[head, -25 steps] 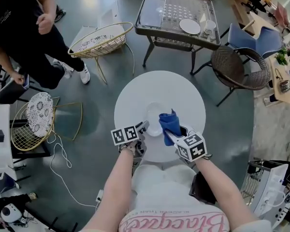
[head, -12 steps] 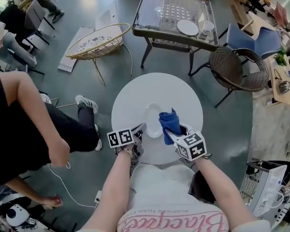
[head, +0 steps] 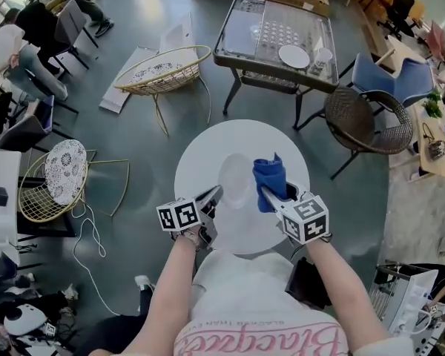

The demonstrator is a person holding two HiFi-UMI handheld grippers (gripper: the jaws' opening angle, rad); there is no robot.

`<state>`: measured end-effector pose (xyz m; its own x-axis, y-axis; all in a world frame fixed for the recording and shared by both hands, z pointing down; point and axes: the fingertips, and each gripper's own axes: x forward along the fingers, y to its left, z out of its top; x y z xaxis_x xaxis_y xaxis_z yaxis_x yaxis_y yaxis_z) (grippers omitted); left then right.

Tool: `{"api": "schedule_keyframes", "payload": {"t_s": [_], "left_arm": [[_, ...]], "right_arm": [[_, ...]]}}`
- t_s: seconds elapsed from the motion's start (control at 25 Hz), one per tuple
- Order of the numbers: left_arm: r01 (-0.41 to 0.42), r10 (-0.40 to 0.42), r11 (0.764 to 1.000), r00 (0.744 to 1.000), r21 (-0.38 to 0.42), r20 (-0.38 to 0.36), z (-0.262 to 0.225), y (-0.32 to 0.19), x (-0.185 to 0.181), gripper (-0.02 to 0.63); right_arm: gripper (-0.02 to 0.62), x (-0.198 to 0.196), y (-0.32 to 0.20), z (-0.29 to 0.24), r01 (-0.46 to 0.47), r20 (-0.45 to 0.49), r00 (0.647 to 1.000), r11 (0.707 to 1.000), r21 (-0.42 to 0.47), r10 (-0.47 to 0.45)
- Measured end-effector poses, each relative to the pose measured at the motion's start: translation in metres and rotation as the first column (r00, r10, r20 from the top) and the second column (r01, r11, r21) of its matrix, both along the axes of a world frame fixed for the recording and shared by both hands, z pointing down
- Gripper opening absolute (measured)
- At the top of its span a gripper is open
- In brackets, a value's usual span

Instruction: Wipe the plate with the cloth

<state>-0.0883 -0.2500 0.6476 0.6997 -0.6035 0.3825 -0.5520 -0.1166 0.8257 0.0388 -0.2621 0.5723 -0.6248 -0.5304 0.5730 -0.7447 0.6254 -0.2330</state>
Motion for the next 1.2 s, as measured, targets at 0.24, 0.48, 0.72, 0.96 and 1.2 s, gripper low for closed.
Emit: {"api": "schedule_keyframes", "payload": {"t_s": [0.24, 0.48, 0.72, 0.96, 1.2], "left_arm": [[-0.034, 0.015, 0.987, 0.993, 0.156, 0.121, -0.067, 0.004, 0.004, 0.018], [-0.048, -0.020, 0.942, 0.980, 0.331, 0.200, -0.137, 0.002, 0.007, 0.018], [-0.086, -0.064, 0.860, 0.960, 0.504, 0.272, -0.208, -0.002, 0.009, 0.018], [-0.136, -0.079, 0.778, 0.947, 0.613, 0.310, -0.255, 0.005, 0.023, 0.018], [-0.193, -0.046, 0.731, 0.943, 0.654, 0.329, -0.268, 0.020, 0.040, 0.018]], "right_arm": [[0.146, 0.001, -0.011, -0.082, -0.022, 0.091, 0.996, 0.983, 0.185, 0.005], [0.146, -0.005, 0.000, -0.137, -0.028, 0.146, 0.989, 0.956, 0.292, -0.016], [0.146, -0.016, 0.010, -0.183, -0.023, 0.176, 0.983, 0.915, 0.402, -0.053], [0.146, -0.036, 0.020, -0.232, -0.023, 0.230, 0.967, 0.864, 0.502, -0.107], [0.146, -0.055, 0.022, -0.240, -0.018, 0.222, 0.967, 0.840, 0.543, -0.123]]}}
